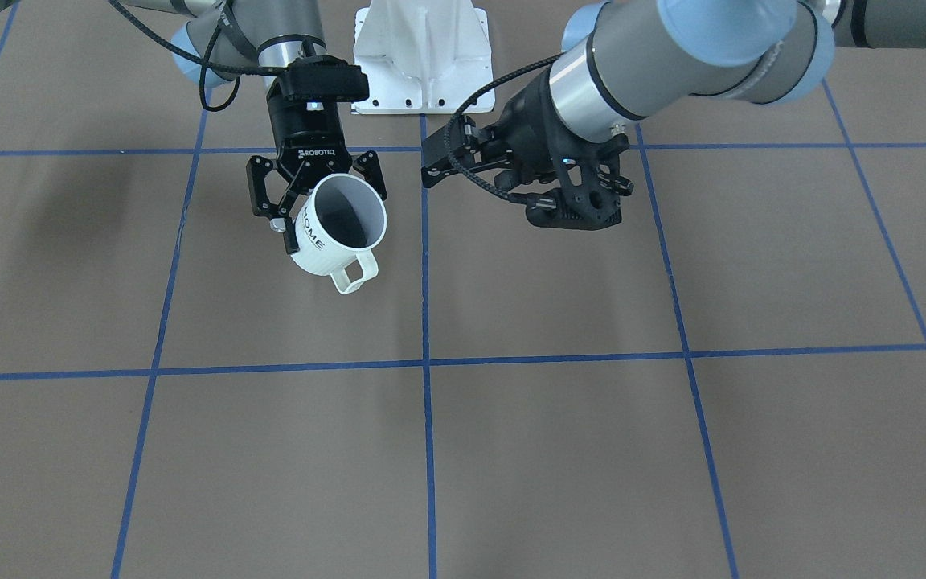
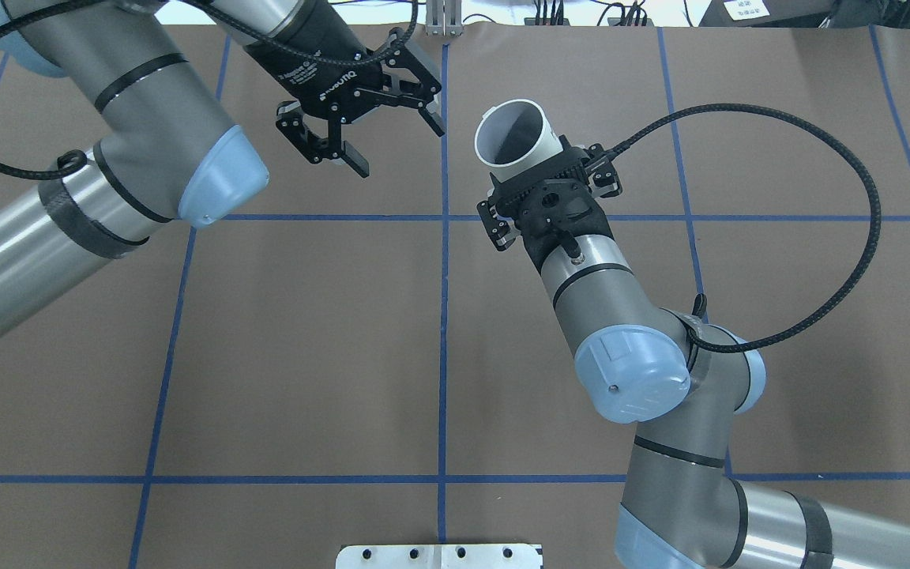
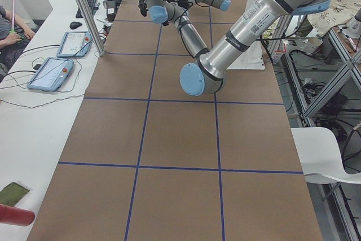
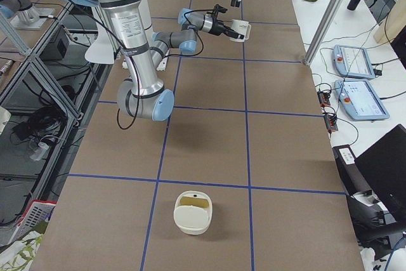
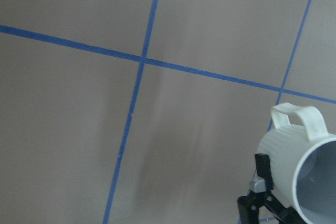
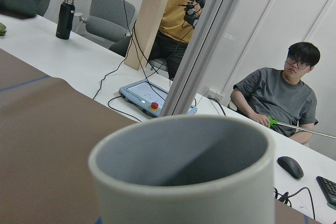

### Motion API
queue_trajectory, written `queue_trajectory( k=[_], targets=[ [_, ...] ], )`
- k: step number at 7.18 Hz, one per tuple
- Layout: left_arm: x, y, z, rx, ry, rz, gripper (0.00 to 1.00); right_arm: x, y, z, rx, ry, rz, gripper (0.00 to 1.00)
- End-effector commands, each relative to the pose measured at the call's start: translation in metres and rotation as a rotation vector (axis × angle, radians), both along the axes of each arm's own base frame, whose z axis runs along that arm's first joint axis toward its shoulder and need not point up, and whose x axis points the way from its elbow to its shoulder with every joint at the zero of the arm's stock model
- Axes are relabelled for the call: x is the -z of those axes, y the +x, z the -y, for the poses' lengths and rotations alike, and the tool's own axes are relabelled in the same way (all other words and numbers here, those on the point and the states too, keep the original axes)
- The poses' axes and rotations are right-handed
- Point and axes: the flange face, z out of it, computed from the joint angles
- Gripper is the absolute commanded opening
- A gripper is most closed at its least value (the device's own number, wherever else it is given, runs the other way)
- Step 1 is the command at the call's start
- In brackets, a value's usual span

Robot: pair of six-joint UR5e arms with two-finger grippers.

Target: Left arm hands cup to right arm to dump lemon

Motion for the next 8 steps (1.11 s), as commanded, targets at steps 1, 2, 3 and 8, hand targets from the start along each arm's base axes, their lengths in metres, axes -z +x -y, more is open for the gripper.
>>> queue_trajectory(
  k=[1,2,3,8],
  targets=[
    [-0.001,0.023,0.014,0.051,0.036,-0.044,1.00,-0.002,-0.002,-0.001,0.002,-0.002,-0.005,0.10],
    [-0.002,0.043,0.006,0.108,0.043,-0.057,1.00,-0.001,-0.001,0.000,0.001,-0.001,-0.002,0.10],
    [-0.002,0.044,0.007,0.110,0.041,-0.055,1.00,-0.002,-0.002,-0.001,0.002,-0.001,-0.003,0.10],
    [0.013,0.061,-0.007,0.081,0.038,-0.068,0.72,-0.002,-0.004,-0.003,0.007,-0.001,-0.003,0.11]
  ],
)
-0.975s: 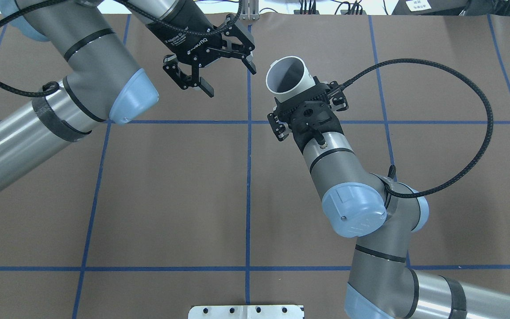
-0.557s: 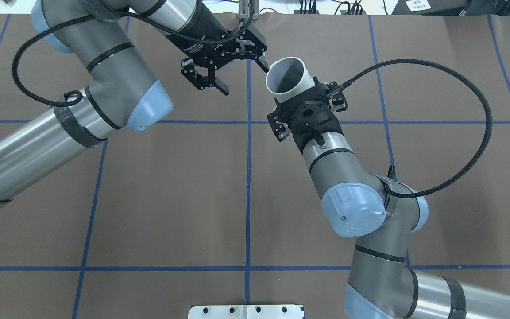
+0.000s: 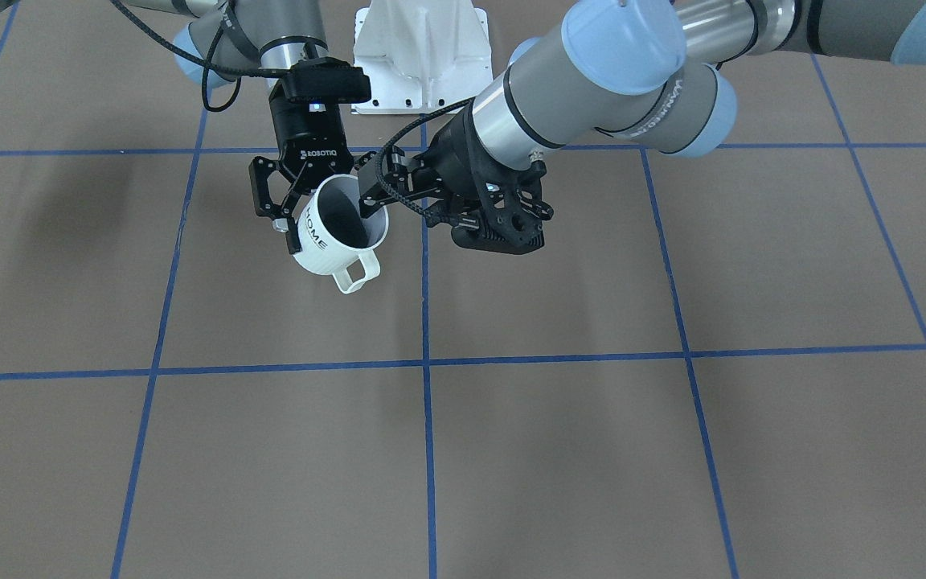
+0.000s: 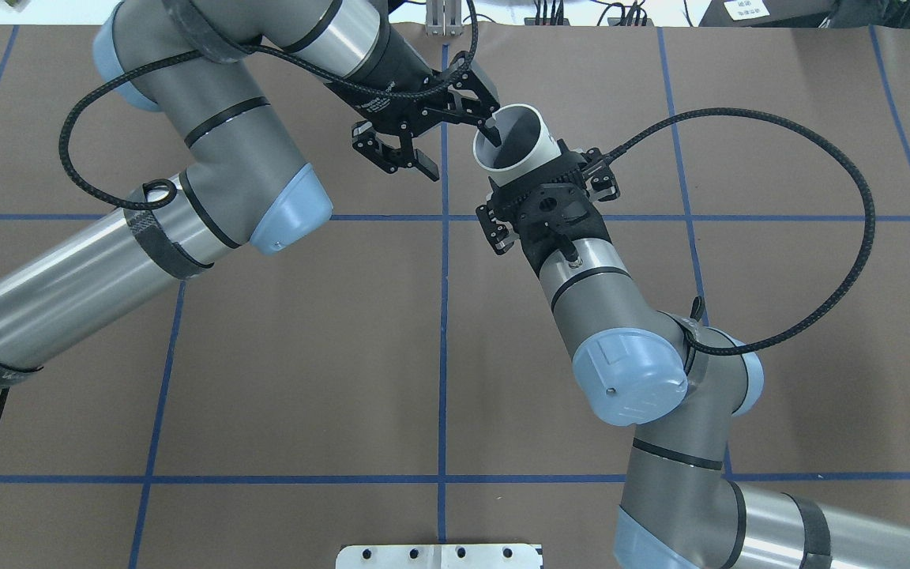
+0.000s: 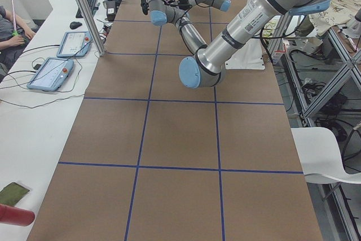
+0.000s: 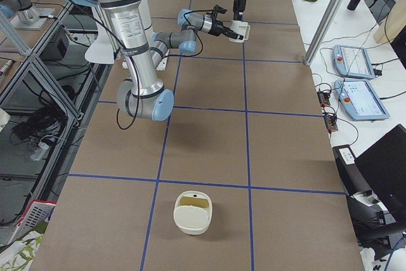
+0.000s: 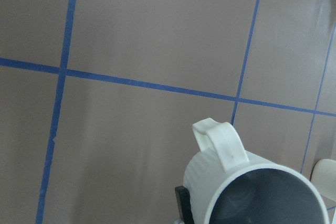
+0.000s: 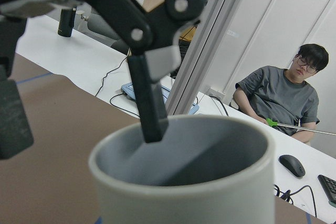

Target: Left arm hands cup to right arm to dump lemon

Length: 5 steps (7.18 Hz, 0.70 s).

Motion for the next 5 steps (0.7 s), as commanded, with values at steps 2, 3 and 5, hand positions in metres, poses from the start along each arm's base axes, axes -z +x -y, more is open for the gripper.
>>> queue_trajectory(
  k=[2,3,5],
  targets=[
    [0.007,0.006,-0.005,-0.010,-0.002,-0.006,0.61,-0.001,-0.001,-0.001,0.002,0.000,-0.001,0.11],
    [0.010,0.009,-0.002,-0.010,-0.004,-0.004,0.54,-0.001,-0.001,-0.001,0.002,0.000,-0.001,0.11],
    [0.016,0.016,0.001,-0.014,-0.007,0.000,0.48,-0.001,-0.001,-0.001,0.002,-0.001,0.000,0.11]
  ],
)
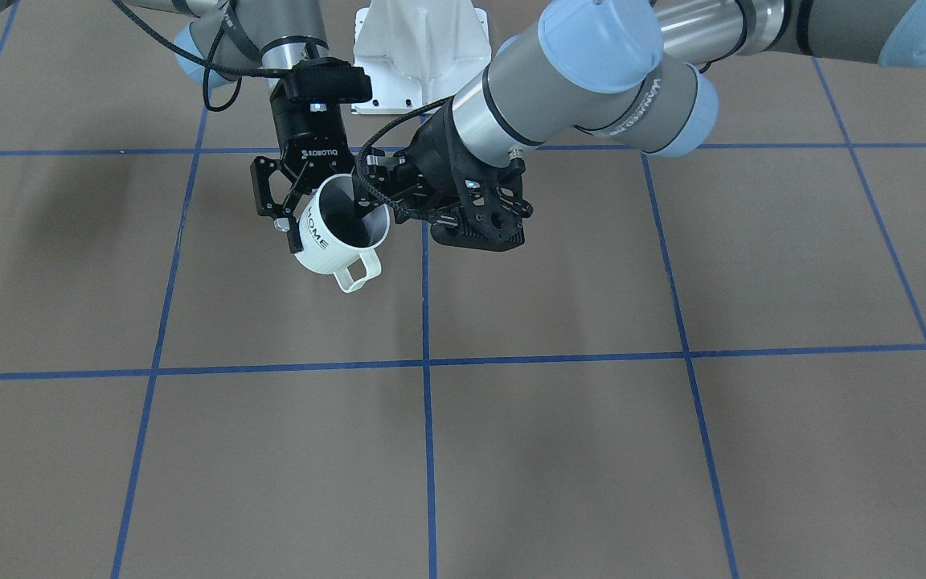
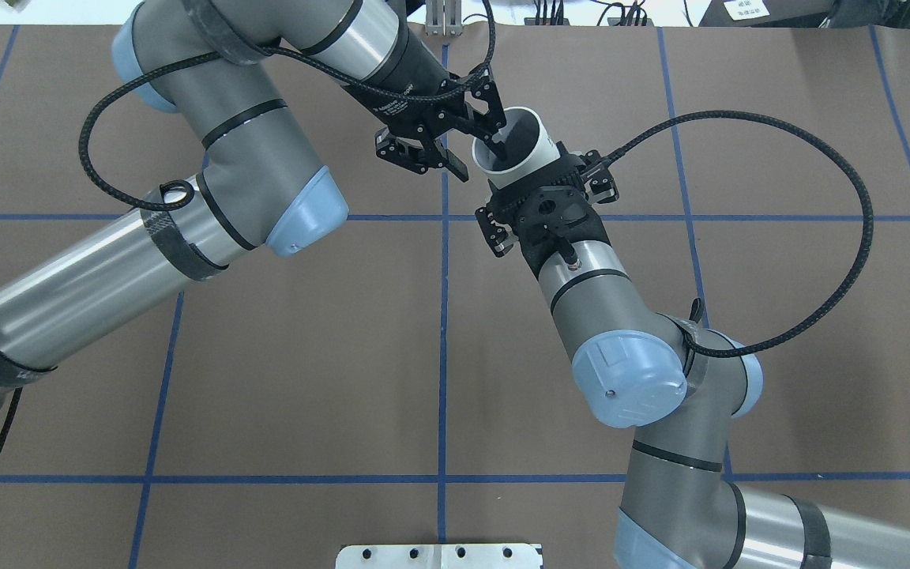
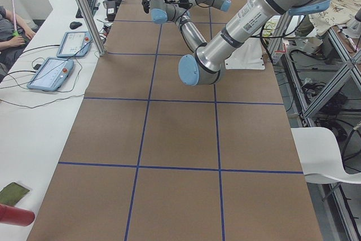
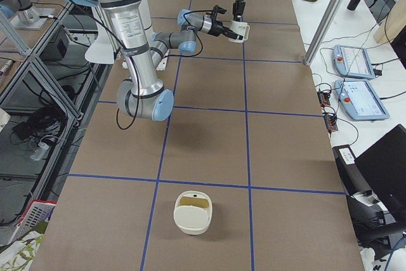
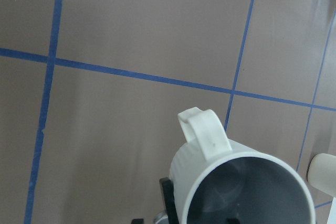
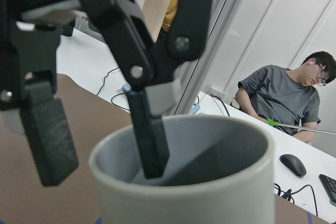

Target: Left arm hands cup to right arm to dump lemon

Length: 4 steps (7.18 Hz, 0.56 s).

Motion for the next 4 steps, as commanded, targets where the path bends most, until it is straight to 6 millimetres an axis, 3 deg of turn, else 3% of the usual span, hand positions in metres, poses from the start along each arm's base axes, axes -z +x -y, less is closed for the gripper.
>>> queue_trajectory(
  k=[1,4],
  targets=[
    [0.0024,0.0067,0.0018,-0.005,-0.005,0.004,0.46,0.0001,0.0001,-0.0001,0.000,0.000,0.002,0.11],
    [-0.0020,0.0085,0.0036,-0.005,-0.010,0.011,0.44,-0.0008,0.0001,-0.0001,0.000,0.000,0.000,0.11]
  ],
)
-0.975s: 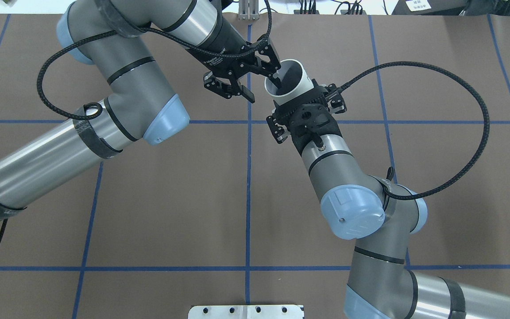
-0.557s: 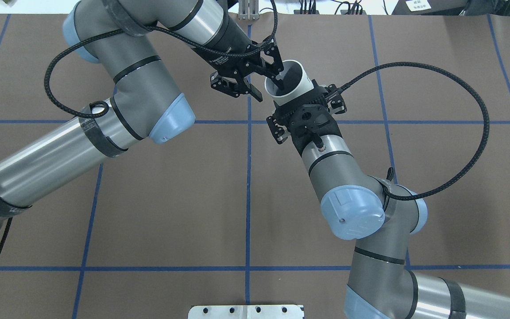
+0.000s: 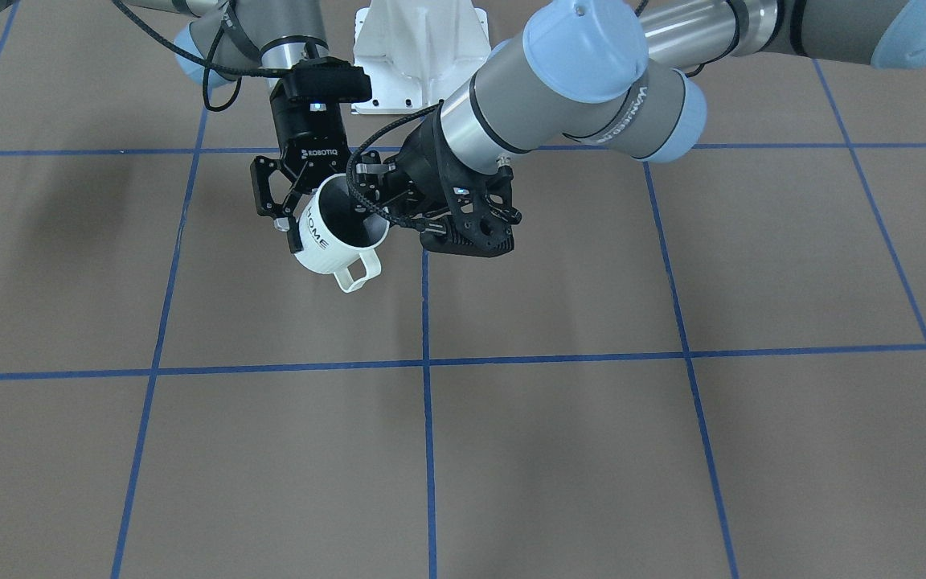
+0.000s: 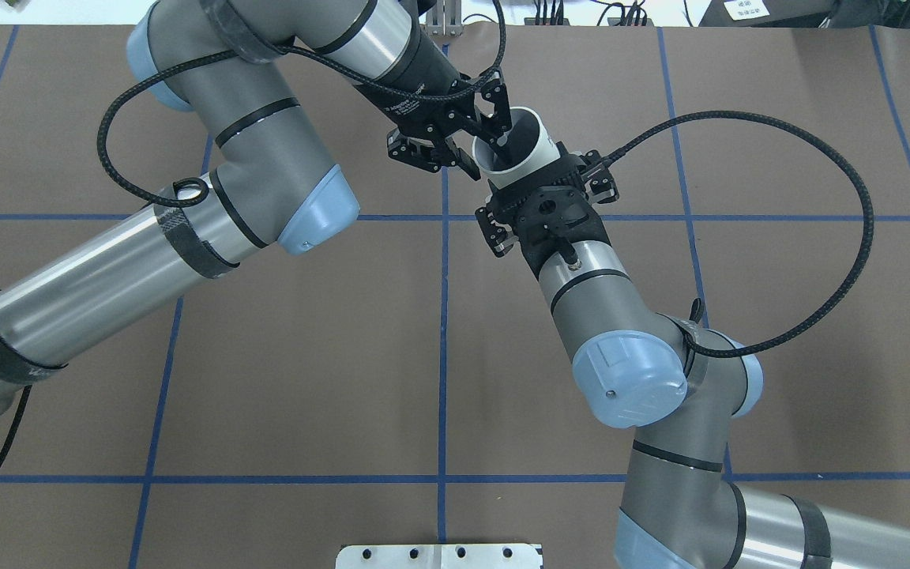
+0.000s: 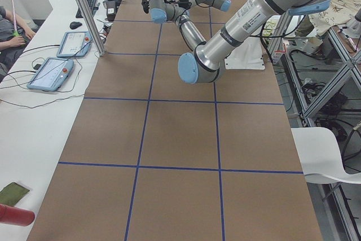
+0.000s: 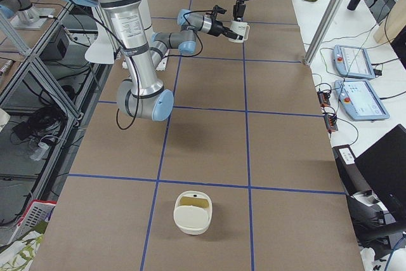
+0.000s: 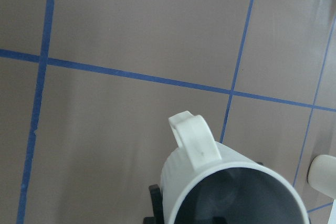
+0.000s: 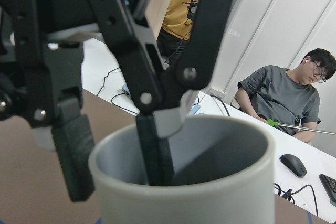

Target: Left arm hands cup to right arm to dump lemon

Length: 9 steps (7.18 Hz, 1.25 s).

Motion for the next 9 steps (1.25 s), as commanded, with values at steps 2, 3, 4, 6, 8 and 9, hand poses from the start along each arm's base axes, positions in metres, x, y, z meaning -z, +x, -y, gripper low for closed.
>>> queue_trajectory(
  k=[2,3,4,6,8,9],
  targets=[
    [-0.0027,0.0008,0.0006,-0.002,-0.003,0.003,0.39,-0.0014,-0.0001,0.0000,0.000,-0.001,-0.002,0.11],
    [-0.0038,0.0018,0.0000,-0.003,-0.006,0.004,0.29,-0.0022,0.0000,0.0000,0.000,-0.001,-0.004,0.13],
    [-0.0039,0.0019,-0.0001,-0.001,-0.027,0.006,0.00,-0.0014,-0.0001,0.0000,0.000,-0.001,-0.001,0.69],
    [-0.0017,0.0008,0.0002,0.006,-0.067,0.007,0.00,-0.0024,0.0005,0.0008,-0.002,-0.002,-0.005,1.00],
    [-0.0018,0.0009,0.0003,0.006,-0.068,0.008,0.00,-0.0033,0.0005,0.0007,-0.002,-0.002,-0.007,1.00],
    [-0.0029,-0.0015,0.0025,0.010,-0.069,0.009,0.00,-0.0050,0.0011,0.0013,-0.002,-0.004,-0.010,1.00]
  ],
)
